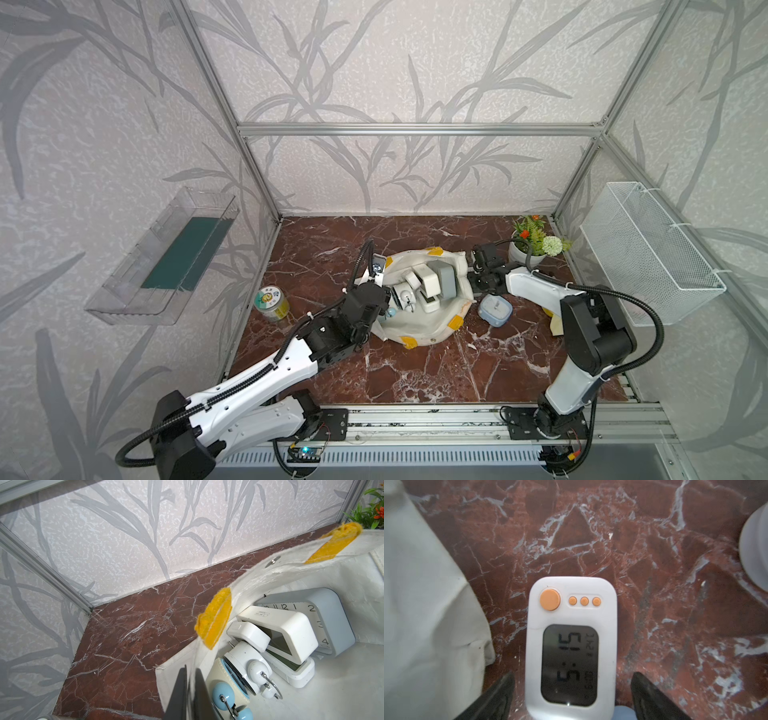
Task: Take the alarm clock out of the canvas bag
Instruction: Place the alarm at the center of the board, then pick up the alarm from the canvas bag.
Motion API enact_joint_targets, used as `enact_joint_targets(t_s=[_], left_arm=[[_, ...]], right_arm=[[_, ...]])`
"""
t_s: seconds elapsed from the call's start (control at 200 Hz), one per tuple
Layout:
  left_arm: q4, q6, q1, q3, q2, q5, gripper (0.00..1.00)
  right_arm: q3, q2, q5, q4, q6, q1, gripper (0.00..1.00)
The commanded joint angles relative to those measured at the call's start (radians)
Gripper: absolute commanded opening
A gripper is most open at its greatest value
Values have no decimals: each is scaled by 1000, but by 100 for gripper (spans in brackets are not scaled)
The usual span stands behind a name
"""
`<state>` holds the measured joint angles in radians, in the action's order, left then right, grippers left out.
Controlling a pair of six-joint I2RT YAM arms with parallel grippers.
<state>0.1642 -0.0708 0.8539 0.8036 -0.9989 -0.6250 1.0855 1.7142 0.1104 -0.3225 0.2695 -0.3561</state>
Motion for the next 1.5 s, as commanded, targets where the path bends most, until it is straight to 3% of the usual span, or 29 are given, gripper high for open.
enact_joint_targets(t_s=[0.0, 0.52, 0.685, 0.885, 1.2, 1.5], left_arm=[[-29, 3, 3, 22, 34, -39, 0], [-33, 6, 2, 26, 29, -38, 0], [-34, 9, 3, 27, 28, -34, 0], [-35, 7, 2, 31, 25, -31, 0], [-33, 10, 3, 32, 25, -36, 0], [-30, 13, 2, 32, 26, -37, 0]], right_arm=[[-1, -101, 0, -33, 29, 3, 91], [-94, -489, -14, -57, 95, -17, 93], [-145, -610, 23, -24, 83, -92, 93], [-172, -693, 139, 6, 68, -254, 92], [-192, -677, 283, 63, 27, -540, 87], [-180, -549, 216, 70, 28, -613, 82]])
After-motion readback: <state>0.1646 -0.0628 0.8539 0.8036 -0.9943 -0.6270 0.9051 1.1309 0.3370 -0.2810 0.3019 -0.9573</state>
